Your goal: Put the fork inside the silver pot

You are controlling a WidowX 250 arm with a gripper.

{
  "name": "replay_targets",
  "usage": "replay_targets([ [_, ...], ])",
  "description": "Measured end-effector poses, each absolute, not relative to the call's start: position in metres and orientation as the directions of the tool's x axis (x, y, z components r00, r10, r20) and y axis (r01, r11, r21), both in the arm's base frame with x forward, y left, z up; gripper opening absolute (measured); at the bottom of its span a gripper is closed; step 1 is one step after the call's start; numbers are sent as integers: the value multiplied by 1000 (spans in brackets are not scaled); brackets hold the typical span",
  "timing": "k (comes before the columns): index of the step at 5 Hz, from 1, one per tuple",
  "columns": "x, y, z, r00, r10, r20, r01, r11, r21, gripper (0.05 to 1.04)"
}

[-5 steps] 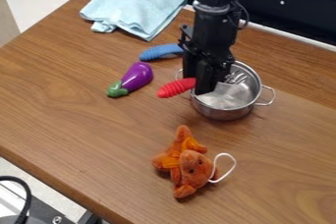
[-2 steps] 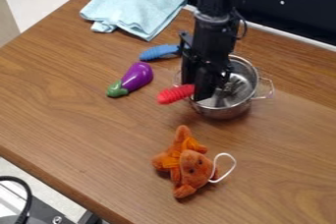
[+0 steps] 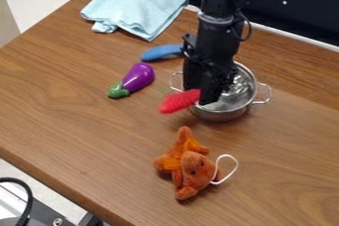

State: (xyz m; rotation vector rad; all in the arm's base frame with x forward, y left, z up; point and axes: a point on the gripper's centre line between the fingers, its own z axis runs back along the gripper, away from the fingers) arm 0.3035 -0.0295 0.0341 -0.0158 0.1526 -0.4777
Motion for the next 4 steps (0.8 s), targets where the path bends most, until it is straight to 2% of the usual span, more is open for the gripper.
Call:
replay_targets([
  [1,305,-27,38,882,-449,-144,446,893,-59,926],
  [2,303,-26,39,877,-457,-149,450,890,-78,1001],
  [3,302,-22,46,880,-455,-139,444,890,-100,1001],
  [4,300,-10,62,887,-458,-62,452,887,-96,1001],
])
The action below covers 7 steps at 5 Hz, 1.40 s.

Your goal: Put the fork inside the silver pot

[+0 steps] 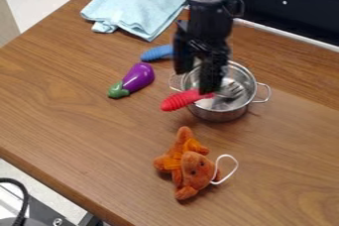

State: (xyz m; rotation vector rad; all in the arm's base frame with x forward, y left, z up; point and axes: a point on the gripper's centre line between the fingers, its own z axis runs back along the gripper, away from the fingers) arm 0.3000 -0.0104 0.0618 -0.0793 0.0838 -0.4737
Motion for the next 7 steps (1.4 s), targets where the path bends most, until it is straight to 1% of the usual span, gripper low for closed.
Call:
replay_targets([
  [1,281,14,67,883,-467,40,469,879,-86,1001],
  [2,270,46,72,914,-386,121,394,918,-51,1001],
  [3,261,61,81,905,-396,155,413,906,-92,1001],
  [4,253,49,86,902,-408,138,421,904,-78,1001],
  [5,261,20,86,902,-411,128,420,906,-49,1001],
  [7,284,-55,75,892,-411,189,424,905,-32,1001],
])
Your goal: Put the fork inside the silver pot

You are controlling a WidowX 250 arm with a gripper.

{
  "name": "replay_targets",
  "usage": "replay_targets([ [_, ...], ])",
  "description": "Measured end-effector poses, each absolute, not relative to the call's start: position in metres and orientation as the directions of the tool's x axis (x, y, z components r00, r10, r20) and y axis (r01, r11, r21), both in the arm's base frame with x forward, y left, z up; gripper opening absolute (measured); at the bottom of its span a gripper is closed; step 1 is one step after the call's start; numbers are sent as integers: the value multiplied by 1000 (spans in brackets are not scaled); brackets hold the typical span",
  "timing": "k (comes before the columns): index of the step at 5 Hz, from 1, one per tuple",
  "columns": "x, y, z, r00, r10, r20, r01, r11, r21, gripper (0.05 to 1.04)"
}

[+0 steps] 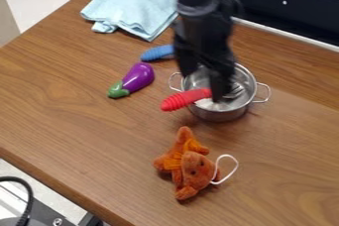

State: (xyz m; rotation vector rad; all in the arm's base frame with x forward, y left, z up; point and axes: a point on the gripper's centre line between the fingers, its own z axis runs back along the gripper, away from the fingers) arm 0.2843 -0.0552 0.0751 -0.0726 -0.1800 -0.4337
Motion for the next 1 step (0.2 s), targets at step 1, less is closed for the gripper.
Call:
replay_targets([
  [1,291,-84,61,882,-421,214,440,896,-52,1001],
])
